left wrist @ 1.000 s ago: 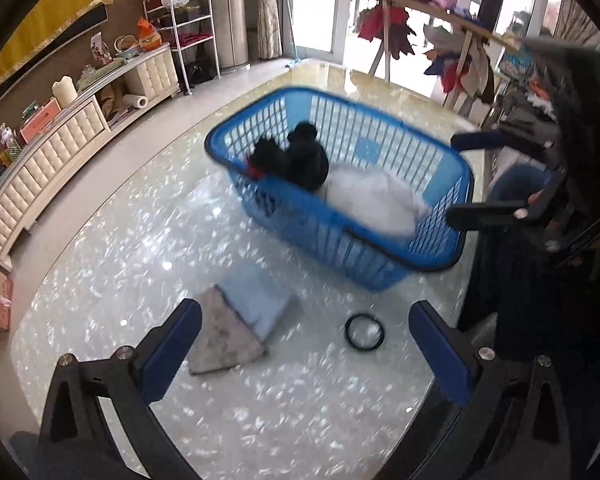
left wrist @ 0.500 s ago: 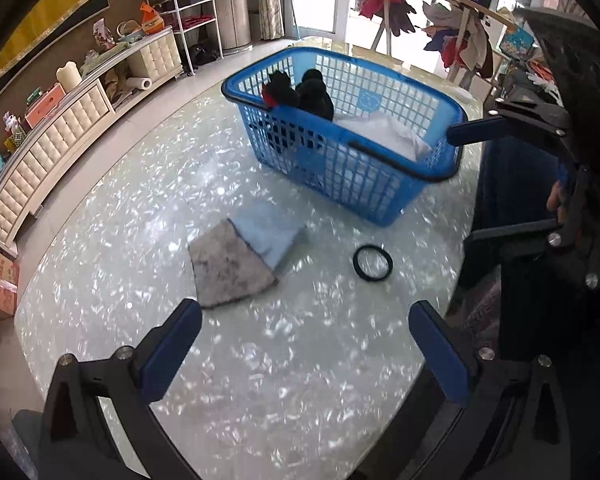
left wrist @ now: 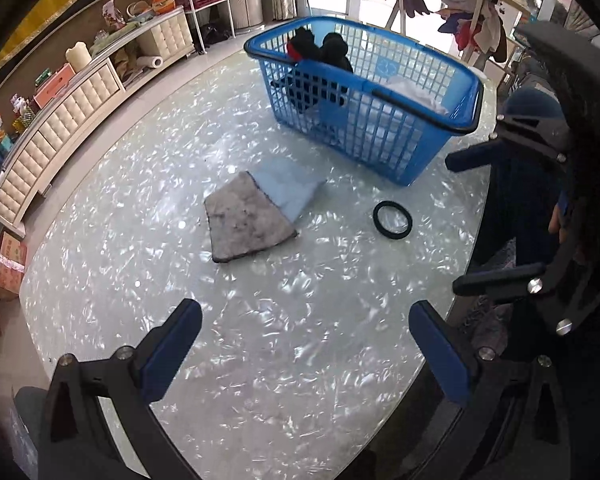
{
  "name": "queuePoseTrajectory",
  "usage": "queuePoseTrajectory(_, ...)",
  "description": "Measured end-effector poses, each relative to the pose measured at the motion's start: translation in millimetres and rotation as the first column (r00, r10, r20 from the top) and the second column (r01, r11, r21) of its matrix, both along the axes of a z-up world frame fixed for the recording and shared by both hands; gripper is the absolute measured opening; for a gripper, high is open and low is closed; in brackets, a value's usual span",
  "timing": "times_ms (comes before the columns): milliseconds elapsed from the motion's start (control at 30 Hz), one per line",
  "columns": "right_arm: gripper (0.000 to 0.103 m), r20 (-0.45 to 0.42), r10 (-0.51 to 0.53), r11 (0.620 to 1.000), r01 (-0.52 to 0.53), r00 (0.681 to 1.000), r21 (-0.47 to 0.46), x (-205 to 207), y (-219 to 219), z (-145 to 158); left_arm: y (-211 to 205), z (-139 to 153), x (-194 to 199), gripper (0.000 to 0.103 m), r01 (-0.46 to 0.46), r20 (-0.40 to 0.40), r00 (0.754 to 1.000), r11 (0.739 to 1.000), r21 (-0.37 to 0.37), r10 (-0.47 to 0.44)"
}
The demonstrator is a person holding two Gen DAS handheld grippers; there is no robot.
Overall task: Organize soft objects
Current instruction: 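Close the right gripper on the black rubber ring while the left grips the grey felt pad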
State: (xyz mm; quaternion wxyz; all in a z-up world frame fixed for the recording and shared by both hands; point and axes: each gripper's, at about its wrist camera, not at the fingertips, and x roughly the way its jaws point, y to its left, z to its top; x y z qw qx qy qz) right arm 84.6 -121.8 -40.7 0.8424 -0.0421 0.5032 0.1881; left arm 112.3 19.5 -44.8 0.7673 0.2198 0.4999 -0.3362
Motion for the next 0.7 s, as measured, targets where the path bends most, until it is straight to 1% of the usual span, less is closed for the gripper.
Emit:
queuePoseTrajectory(100, 0.099, -0.038, -0.007, 1.0, 0.007, 0.999, -0.019, 4, 4, -15, -1, -7, 4, 0.103, 0.018, -0.017, 1.0, 1.0, 0.018, -0.018)
queuePoseTrajectory(200, 0.098, -0.074, -0.009, 0.999, 0.006, 0.997, -0.033, 7, 9, -30, -1, -15, 7, 0.103, 0.035, -0.022, 0.999, 0.998, 0.047, -0.034)
queuePoseTrajectory(300, 0.098, -0.098, -0.028, 0.997, 0.022, 0.995, -0.068, 10, 11, -43, 1, -21, 16, 0.103, 0.045, -0.017, 0.999, 0.997, 0.062, -0.044)
queuePoseTrajectory(433, 0.092, -0.124, -0.126, 0.989, 0.115, 0.984, -0.09, 16, 0, -60, 4, -30, 32, 0.103, 0.023, -0.012, 1.0, 0.998, 0.06, -0.022)
queuePoseTrajectory(600, 0.092, -0.146, -0.223, 0.973, 0.21, 0.964, -0.098, 23, -11, -80, -2, -47, 48, 0.103, 0.021, -0.008, 1.0, 0.998, 0.066, -0.02)
queuePoseTrajectory(700, 0.088, -0.171, -0.262, 0.963, 0.246, 0.95, -0.107, 26, -14, -91, -5, -57, 60, 0.103, 0.008, -0.025, 1.0, 0.999, 0.042, -0.007)
